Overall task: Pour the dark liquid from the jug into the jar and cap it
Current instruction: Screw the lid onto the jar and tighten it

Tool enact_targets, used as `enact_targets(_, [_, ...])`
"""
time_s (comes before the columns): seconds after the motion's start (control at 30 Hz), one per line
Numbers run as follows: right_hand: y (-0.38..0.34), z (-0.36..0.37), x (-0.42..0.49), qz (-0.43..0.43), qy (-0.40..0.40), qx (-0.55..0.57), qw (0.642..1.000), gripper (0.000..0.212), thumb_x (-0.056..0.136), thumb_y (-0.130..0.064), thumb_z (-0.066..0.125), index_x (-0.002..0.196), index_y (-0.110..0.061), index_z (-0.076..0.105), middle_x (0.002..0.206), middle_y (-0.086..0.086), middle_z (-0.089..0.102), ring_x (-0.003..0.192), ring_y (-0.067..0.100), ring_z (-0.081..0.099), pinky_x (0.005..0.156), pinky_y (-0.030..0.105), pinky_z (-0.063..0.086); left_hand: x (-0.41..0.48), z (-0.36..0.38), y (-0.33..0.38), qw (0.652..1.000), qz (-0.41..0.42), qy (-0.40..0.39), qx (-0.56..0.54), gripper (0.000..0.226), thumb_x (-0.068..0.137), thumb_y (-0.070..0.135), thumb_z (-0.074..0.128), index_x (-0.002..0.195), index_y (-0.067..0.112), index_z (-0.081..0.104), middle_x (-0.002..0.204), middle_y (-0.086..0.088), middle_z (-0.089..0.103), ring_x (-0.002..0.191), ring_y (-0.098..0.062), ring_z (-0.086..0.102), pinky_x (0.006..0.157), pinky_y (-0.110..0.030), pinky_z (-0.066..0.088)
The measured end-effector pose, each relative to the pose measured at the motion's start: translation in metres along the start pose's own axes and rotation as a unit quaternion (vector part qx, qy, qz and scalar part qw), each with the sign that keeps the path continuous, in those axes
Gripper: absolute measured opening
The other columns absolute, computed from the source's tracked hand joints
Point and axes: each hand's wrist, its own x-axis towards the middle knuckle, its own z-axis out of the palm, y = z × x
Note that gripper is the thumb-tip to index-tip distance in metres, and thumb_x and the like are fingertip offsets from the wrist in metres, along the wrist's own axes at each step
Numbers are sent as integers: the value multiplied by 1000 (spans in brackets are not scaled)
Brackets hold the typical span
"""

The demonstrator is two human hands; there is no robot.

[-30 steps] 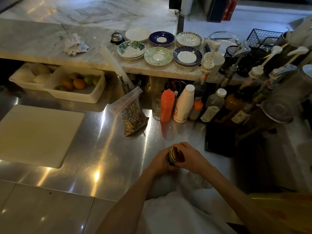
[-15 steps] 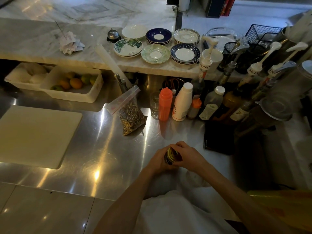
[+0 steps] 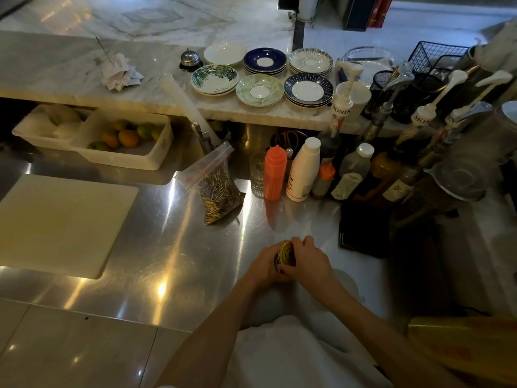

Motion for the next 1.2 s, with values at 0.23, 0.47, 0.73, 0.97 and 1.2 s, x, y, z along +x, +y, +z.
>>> enact_targets(0.23, [9, 1, 1, -60, -30, 15, 998, 75, 82, -46, 69, 143, -21, 33, 136, 6, 42, 114, 24, 55, 93, 31, 49, 2, 4, -2, 1000, -14, 7, 12, 67, 74, 23, 83, 133, 20, 52, 132, -4, 60, 119, -13, 57, 108, -38, 46])
enact_targets(0.47, [6, -2, 1, -56, -29, -8, 998, 72, 84, -48, 66, 143, -22, 35, 132, 6, 43, 109, 24, 56, 90, 31, 50, 2, 3, -2, 1000, 5, 14, 8, 60, 73, 23, 84, 124, 31, 54, 123, 4, 63, 112, -10, 59, 105, -38, 49])
enact_targets(0.73, [5, -1, -4, 5, 13, 17, 1000, 69, 82, -60, 61, 137, -23, 42, 124, 5, 49, 103, 23, 58, 85, 31, 48, 3, 0, 0, 999, 35, 18, -2, 68, 68, 25, 88, 127, 27, 55, 124, 1, 66, 112, -12, 63, 102, -41, 51])
enact_targets(0.97, [-6, 4, -10, 37, 42, 4, 998, 70, 80, -65, 60, 129, -18, 42, 117, 7, 45, 97, 24, 59, 76, 33, 49, 3, 1, 0, 999, 37, 11, -3, 68, 68, 22, 88, 127, 23, 56, 123, -1, 66, 114, -16, 63, 102, -44, 50])
enact_targets(1.2, [-7, 0, -8, 43, 10, 15, 999, 67, 85, -53, 61, 137, -17, 39, 124, 8, 45, 102, 27, 60, 85, 35, 51, 2, 6, 2, 1000, 20, 12, -3, 59, 70, 27, 86, 121, 22, 57, 122, -3, 66, 110, -12, 63, 102, -32, 51])
